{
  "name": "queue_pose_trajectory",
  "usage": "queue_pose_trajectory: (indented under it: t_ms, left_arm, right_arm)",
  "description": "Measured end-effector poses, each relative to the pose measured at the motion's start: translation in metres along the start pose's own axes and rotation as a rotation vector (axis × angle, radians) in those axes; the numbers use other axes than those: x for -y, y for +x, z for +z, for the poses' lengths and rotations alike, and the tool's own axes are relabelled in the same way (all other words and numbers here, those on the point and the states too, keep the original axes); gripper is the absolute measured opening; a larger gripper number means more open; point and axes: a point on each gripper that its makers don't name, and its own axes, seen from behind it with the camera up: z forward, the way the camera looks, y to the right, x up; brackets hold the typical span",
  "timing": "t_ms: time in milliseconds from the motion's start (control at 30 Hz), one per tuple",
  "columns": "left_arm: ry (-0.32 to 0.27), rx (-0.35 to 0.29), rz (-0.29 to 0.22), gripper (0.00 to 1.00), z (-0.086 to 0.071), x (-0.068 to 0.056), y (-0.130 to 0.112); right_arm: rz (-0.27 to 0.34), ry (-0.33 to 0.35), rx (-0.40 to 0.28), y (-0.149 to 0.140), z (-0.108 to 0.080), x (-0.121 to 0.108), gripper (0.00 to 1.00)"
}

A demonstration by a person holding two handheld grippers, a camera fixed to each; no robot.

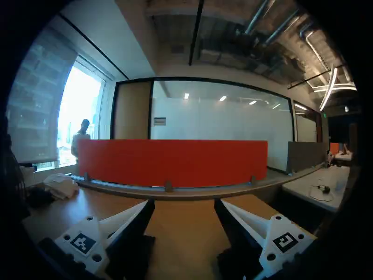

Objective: Fold towel

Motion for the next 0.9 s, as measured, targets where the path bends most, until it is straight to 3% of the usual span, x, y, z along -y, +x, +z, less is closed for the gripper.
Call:
queue_pose_trajectory:
  t_ms: [167, 300, 567, 900]
  left_arm:
    - [-0.005, 0.002, -0.007, 0.94, -0.002, -0.001, 0.023]
    - [-0.012, 0.035, -0.009, 0.95, 0.000, -0.002, 0.024]
    - [-0.091, 0.075, 0.021, 0.94, 0.002, -0.021, 0.036]
    - [-0.272, 0.153, 0.079, 0.95, 0.003, -0.061, 0.034]
  right_arm:
    - [-0.007, 0.002, -0.006, 0.029, -0.003, 0.004, 0.99]
    - [-0.010, 0.000, 0.015, 0.037, -0.002, 0.007, 0.99]
    - [-0.045, 0.037, 0.049, 0.050, 0.002, 0.015, 0.99]
    - [-0.128, 0.266, 0.168, 0.037, 0.008, 0.056, 0.99]
